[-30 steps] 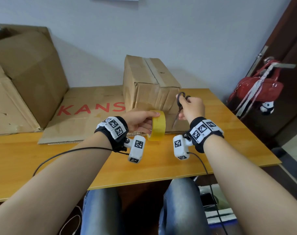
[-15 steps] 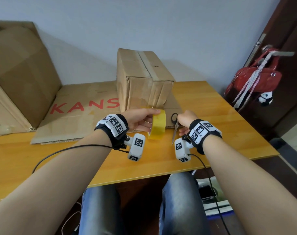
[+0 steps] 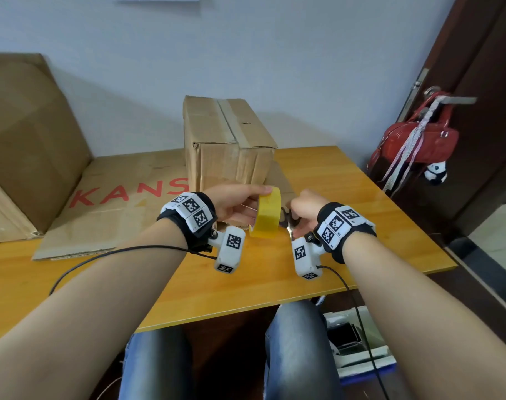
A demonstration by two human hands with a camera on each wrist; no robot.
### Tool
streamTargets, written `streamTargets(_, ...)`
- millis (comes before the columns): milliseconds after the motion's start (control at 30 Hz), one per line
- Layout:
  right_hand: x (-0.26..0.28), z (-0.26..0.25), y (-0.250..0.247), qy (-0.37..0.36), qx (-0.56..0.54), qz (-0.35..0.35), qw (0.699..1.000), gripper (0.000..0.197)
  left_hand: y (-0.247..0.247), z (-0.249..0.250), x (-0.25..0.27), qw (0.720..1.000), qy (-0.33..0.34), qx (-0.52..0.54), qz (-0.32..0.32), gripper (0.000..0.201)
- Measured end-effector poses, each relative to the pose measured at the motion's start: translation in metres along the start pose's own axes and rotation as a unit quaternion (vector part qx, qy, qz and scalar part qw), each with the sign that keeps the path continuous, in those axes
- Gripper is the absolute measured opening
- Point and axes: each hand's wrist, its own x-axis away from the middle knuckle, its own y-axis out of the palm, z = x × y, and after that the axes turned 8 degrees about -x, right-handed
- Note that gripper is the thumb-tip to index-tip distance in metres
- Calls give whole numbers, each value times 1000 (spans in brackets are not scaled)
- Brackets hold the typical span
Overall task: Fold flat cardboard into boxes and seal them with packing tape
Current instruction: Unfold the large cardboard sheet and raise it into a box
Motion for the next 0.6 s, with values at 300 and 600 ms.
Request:
streamTargets(300,23,-2,-18,-60,-213,5,975,62,23,24,-4,999,40,-10,-17,30)
streamTargets(600,11,26,-52,-123,-269,85,952,47,34,47,-5,989,137,-52,31,19)
